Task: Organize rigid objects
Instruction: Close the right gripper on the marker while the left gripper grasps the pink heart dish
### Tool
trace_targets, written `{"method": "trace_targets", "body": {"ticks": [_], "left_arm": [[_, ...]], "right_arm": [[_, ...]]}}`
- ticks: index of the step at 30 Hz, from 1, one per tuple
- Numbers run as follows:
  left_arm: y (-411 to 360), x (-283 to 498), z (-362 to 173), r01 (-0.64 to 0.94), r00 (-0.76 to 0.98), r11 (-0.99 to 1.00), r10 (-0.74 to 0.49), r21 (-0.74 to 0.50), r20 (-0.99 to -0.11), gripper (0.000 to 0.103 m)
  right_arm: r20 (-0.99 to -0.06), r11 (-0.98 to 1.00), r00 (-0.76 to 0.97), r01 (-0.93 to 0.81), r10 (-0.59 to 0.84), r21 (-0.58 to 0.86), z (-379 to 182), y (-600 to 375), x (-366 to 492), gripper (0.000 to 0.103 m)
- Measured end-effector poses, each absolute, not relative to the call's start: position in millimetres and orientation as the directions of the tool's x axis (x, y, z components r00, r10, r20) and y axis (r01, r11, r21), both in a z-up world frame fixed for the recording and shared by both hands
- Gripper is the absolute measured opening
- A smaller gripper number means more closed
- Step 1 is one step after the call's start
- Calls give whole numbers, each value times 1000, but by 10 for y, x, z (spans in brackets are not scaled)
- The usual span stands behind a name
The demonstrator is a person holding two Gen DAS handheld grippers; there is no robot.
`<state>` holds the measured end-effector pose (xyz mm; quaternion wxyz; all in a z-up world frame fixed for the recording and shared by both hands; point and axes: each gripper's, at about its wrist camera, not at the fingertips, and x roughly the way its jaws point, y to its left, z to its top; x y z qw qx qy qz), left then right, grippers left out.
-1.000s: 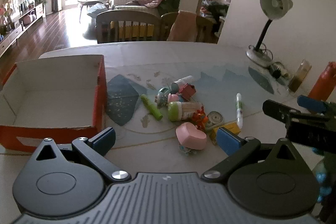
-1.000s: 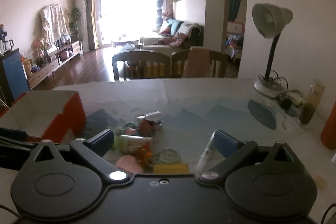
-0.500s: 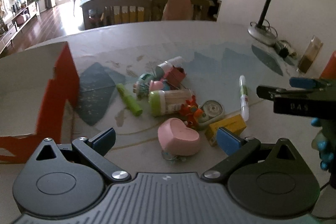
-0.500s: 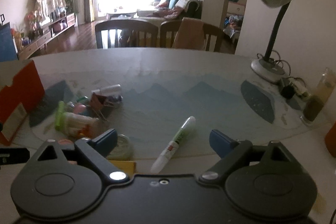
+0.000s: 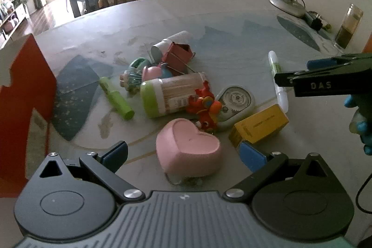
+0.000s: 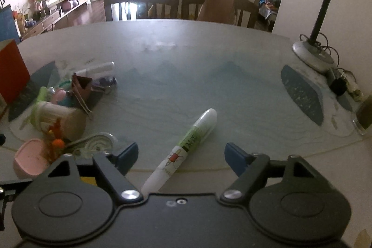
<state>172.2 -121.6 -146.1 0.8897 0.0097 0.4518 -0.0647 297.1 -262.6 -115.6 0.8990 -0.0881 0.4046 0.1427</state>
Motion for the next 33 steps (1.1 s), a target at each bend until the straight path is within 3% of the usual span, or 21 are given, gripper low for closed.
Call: {"method": "trace_targets", "body": {"ticks": [11,15,19,22,24,27,29,31,33], "left_arm": [[-1279,1823,-1620,202,553,979,-132,-21,-822,101],[-1273,1855,-1646,202,550,979,-137,-28,-824,95],[-1301,1867,-1667,224,546,974,-151,-30,-824,81],[-1304,1862,-1680,224,549,974,-148,-26,-822,79],[-1301,1864,-1682,220,553,975,-144,-23,-821,73],[-1290,1860,-1680,219,552,975,-148,-28,-820,73],[-1292,1853,-1679,214,554,976,-144,-27,-820,73],[-1286,1849,-1679,207,554,978,-140,-28,-820,73],[-1271,1848,-1670,195,555,980,-136,-31,-821,73]], "right_arm": [[-791,948,584,-318,185,-13,-1344,-2635,3211,77],[-799,950,574,-311,179,-11,-1386,-2600,3277,73],[-809,955,562,-298,174,-2,-1422,-2563,3329,64],[-814,958,557,-286,165,0,-1436,-2558,3345,61],[-813,960,560,-279,162,-1,-1434,-2550,3350,57],[-808,963,569,-271,153,-8,-1427,-2550,3348,42],[-803,966,580,-258,138,-21,-1422,-2556,3343,24],[-800,967,584,-256,137,-21,-1414,-2570,3340,17],[-799,967,588,-252,126,-33,-1413,-2584,3338,17]]}}
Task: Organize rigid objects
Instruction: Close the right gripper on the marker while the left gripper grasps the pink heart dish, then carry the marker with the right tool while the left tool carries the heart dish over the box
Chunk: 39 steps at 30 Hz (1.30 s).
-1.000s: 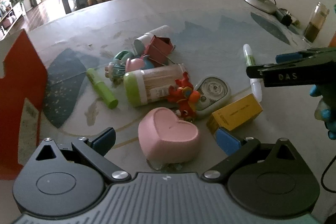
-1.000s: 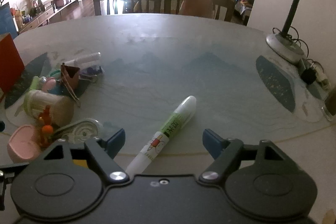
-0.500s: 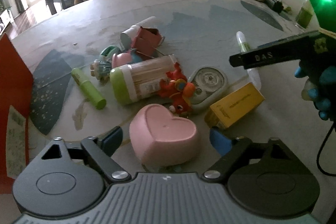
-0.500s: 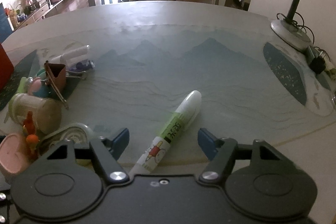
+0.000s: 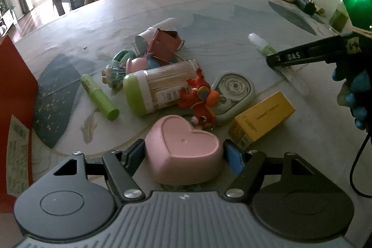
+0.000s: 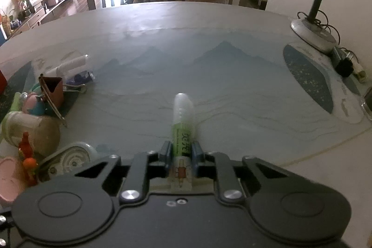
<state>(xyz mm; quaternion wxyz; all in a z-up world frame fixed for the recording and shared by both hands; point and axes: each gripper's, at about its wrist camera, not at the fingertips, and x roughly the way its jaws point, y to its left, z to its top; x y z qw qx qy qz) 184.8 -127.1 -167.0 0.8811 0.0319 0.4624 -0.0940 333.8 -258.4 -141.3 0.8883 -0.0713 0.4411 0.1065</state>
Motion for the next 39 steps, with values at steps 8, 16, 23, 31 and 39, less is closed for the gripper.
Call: {"method": "trace_targets", "body": {"ticks": [8,16,23,31,39], "left_arm": [[-1167,1794,-1560,137,567,989,-130,-62,-813,73],[-1024,1654,-1215,63,634,991,-133,-121,-762,73],[-860,1510,-926,-3,677,987,-115,-159,-727,73],[-550,1326,-634,-31,712,980,-116,-196,-692,73],[25,1148,-408,-52,731,975,-110,-216,-674,73]], "right_arm": [[-776,966,612,-258,151,-16,-1261,-2655,3216,17],[-743,946,626,-323,236,28,-902,-2606,2985,17],[-721,910,613,-411,322,57,-574,-2438,2753,17],[-704,866,592,-496,393,66,-225,-2003,2469,17],[-698,835,569,-544,435,78,-12,-1373,2210,17]]}}
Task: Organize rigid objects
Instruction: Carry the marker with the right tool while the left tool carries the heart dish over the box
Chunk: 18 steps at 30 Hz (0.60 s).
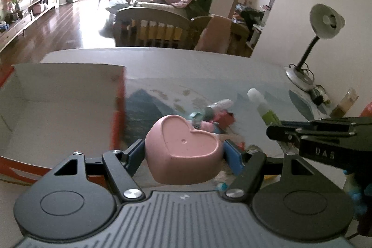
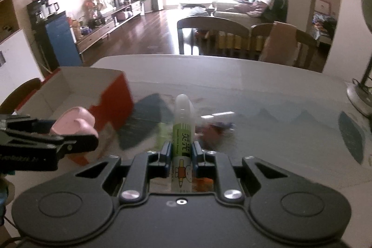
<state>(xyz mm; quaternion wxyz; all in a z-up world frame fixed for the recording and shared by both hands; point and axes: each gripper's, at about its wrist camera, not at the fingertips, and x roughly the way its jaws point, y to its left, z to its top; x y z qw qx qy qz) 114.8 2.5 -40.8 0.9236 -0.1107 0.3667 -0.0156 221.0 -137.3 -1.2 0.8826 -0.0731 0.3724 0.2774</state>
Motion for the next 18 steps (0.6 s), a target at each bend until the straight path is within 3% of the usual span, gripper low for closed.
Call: {"method": "trace_targets", "body": {"ticks": [18], "left_arm": [[1534,1010,-237,-183,725,969,18,-168,-689,73]], "right_arm": [[-694,757,511,-649,507,75,28,317,1971,17]]}}
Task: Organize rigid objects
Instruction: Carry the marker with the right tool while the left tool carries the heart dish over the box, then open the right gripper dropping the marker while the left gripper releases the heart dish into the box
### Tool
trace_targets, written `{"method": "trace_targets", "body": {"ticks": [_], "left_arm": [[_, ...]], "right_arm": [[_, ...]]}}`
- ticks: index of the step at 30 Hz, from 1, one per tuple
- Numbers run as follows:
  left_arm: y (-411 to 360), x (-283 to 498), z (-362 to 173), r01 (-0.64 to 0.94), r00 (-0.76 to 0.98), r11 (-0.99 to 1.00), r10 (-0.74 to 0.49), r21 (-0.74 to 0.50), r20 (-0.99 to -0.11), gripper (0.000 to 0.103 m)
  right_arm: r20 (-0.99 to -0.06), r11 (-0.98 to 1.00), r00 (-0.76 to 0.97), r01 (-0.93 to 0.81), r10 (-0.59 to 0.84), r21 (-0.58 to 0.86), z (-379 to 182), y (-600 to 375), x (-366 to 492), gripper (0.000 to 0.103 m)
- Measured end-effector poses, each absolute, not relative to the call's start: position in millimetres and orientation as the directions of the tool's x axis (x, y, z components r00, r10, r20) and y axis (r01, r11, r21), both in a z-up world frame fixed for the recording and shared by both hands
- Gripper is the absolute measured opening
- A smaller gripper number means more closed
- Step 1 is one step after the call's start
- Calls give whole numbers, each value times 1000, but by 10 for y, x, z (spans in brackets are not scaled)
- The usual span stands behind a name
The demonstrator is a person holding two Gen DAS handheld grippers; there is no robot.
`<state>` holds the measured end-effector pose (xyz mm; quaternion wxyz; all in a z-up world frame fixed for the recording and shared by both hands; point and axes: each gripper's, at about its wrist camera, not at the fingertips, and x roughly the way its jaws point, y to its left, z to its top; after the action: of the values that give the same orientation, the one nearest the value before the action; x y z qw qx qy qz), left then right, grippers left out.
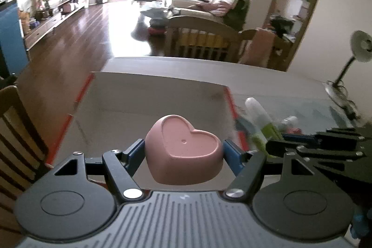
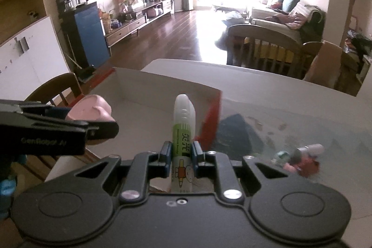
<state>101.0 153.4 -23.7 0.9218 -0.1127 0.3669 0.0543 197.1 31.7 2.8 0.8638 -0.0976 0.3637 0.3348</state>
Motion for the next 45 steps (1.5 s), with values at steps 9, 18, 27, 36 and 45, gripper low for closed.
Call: {"method": "trace_targets", "body": {"ticks": [9,18,27,36,45], "left_arm": [[2035,1353,-448,-247,666,962,80,-119,-741,73],[2186,1646,-925,-270,559,961,103,-64,-823,73],[2185,1809,-1180,-236,459,970,65,-52,-886,73],[2196,1840,-1233,-241,409,969,43,-63,-912,73],[2210,1832,-1221,-222,420,972,28,-73,-907,75]], "right_arm": [[-746,749,481,-662,461,37,-192,942,2116,17],[-810,717,424,-697,405,-6,-552,1296,2165,16],[-860,715,373,-699,349,-13,-794,1400,2186,17],[-875,709,346,-705,339,-4,-784,1433,2196,26],[-866,710,348,-704,359,12,-691,1385,2137,34]]}}
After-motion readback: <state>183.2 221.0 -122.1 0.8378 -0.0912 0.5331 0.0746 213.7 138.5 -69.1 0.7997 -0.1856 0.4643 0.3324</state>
